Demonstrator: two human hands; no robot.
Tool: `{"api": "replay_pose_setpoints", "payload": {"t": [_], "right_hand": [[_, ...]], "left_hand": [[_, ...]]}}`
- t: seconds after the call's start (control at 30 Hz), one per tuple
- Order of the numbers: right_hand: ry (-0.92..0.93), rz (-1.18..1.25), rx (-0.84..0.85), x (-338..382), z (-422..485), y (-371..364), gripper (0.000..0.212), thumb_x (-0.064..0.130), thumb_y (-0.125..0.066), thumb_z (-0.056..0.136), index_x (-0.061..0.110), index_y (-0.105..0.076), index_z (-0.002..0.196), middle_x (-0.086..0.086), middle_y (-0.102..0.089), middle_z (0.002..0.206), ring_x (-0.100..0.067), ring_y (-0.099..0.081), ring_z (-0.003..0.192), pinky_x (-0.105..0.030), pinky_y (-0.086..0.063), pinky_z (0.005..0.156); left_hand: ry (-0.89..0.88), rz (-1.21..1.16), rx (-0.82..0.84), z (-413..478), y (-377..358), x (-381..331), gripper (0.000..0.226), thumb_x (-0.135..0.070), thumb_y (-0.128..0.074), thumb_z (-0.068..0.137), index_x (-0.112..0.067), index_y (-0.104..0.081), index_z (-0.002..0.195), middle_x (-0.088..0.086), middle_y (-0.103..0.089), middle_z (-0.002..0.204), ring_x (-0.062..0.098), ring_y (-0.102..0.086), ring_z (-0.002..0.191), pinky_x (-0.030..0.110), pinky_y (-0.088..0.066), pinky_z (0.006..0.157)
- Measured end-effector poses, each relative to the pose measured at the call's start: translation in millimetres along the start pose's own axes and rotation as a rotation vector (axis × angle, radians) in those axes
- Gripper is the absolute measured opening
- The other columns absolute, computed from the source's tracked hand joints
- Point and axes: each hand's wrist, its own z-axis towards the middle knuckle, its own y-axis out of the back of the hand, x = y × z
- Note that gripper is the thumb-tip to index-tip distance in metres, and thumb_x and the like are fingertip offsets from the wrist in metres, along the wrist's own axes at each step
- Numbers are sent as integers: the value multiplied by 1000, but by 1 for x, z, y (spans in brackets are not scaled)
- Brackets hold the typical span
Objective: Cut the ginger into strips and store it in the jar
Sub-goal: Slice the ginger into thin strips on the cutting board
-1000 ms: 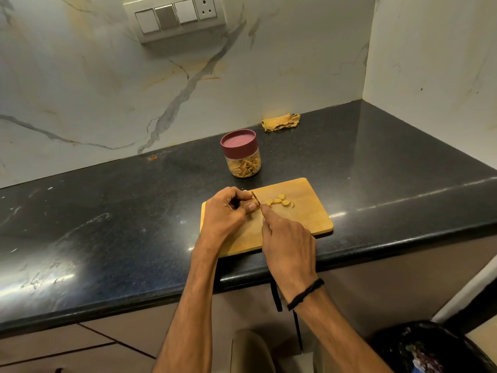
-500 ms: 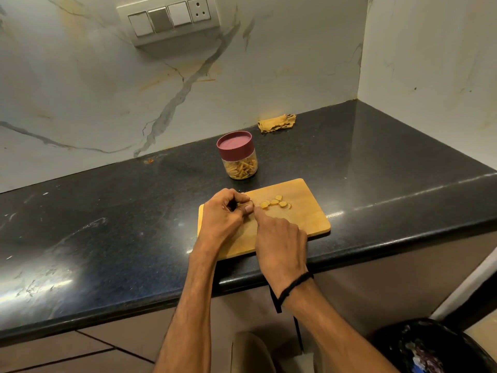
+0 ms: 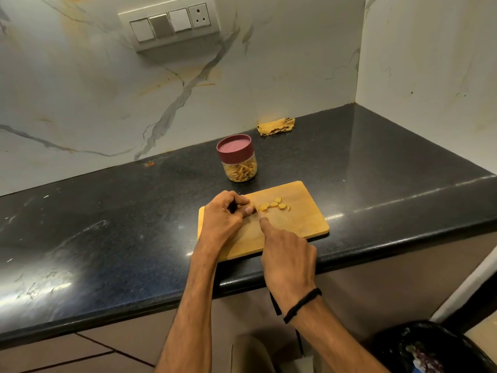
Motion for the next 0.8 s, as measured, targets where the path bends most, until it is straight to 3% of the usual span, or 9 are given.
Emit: {"api": "replay_pose_setpoints", "payload": {"t": [0.17, 0.23, 0.3, 0.4, 0.57, 0.7, 0.8], "right_hand": [[-58, 172, -40, -16, -1, 2, 46, 30, -36, 105, 37, -29, 149, 4, -61, 95, -12, -51, 78, -24, -36, 63], [-93, 278, -54, -21, 1, 4, 42, 36, -37, 104, 38, -37, 146, 8, -64, 102, -5, -45, 67, -17, -32, 55], [-125, 382, -60, -25, 4, 5, 39, 36, -41, 103, 38, -44, 142, 10, -63, 95, -2, -42, 59, -12, -27, 47], [-143, 464, -73, -32, 9, 5, 36, 35, -45, 101, 36, -52, 137, 13, -56, 77, -2, -48, 60, -14, -29, 45], [-194, 549, -82, -44, 22, 8, 34, 32, -50, 99, 31, -58, 132, 12, -52, 83, 1, -42, 64, -14, -29, 50], [-237, 672, -65, -48, 33, 10, 31, 32, -53, 98, 27, -62, 128, 13, -49, 77, -3, -42, 66, -17, -33, 53], [-247, 685, -74, -48, 42, 12, 31, 31, -54, 98, 24, -64, 127, 4, -63, 98, -9, -46, 76, -22, -36, 60]], "left_hand": [[-3, -6, -2, -1, 0, -1, 15, -14, -80, 83, -13, -72, 96, -7, -69, 98, -2, -62, 93, 8, -48, 78], [7, -7, 6, -2, 1, -2, 15, -16, -80, 83, -15, -72, 96, -9, -68, 98, -1, -62, 93, 9, -49, 79], [13, 9, 14, -2, 1, -3, 15, -17, -80, 84, -17, -72, 97, -10, -68, 99, -1, -62, 93, 10, -49, 79], [17, 26, 18, -2, 2, -4, 16, -17, -80, 84, -17, -72, 99, -10, -67, 100, 1, -62, 92, 8, -48, 77], [20, 38, 23, -1, 1, -6, 17, -19, -79, 85, -18, -72, 100, -9, -67, 100, 4, -61, 92, 9, -48, 75], [22, 38, 22, -3, 3, -7, 16, -19, -79, 86, -17, -72, 100, -8, -67, 100, 5, -62, 92, 11, -49, 76], [20, 34, 25, -3, 3, -7, 16, -19, -78, 86, -17, -72, 101, -7, -67, 101, 6, -62, 93, 12, -49, 76]]}}
